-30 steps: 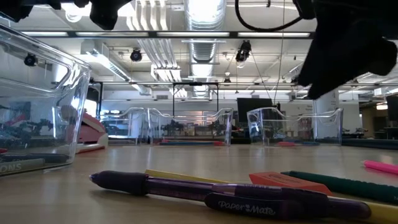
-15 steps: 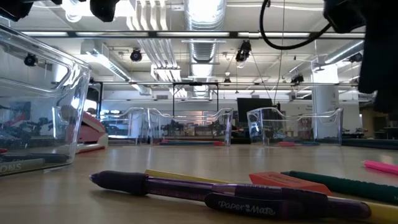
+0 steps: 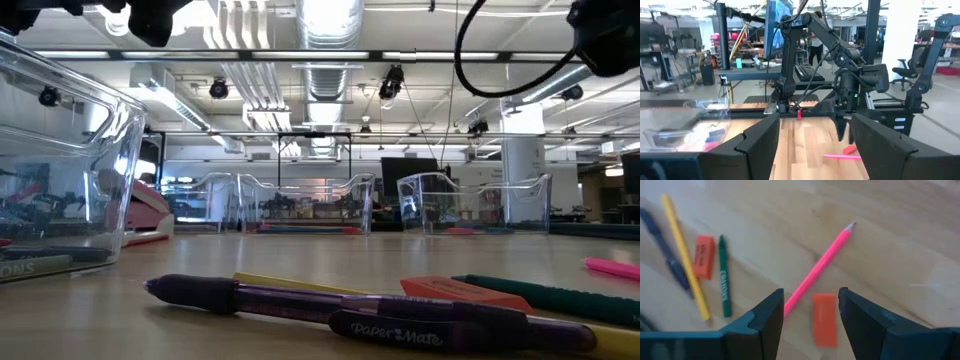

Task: Sort crayons/erasers/pens/pencils in bins
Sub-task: Put the pink pencil into the top middle transparent bin

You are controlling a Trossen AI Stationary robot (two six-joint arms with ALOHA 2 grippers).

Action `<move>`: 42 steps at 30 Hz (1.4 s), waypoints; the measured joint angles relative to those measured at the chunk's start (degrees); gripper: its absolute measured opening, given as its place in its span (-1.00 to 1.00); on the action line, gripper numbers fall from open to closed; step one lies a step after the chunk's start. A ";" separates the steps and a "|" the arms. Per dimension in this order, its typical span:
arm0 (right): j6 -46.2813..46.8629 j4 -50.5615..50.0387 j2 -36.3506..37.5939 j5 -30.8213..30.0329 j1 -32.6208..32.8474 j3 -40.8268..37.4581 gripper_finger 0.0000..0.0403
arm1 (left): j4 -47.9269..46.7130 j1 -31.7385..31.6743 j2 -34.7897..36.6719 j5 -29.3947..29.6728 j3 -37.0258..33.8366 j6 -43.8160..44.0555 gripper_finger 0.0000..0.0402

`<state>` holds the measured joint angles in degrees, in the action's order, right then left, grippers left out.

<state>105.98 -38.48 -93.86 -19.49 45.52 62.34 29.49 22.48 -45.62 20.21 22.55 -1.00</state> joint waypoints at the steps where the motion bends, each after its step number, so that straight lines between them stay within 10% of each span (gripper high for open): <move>1: 0.47 0.00 0.00 0.00 0.00 -0.37 -0.12 | -0.03 0.00 0.05 0.01 -0.24 0.73 0.16; 42: -1.84 5.40 0.00 -5.84 -4.44 -4.96 -0.12 | 3.03 0.00 -3.56 -1.04 -1.48 2.20 0.16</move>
<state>104.14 -33.08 -93.86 -25.32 41.08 57.39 32.52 22.48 -49.19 19.18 21.07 1.19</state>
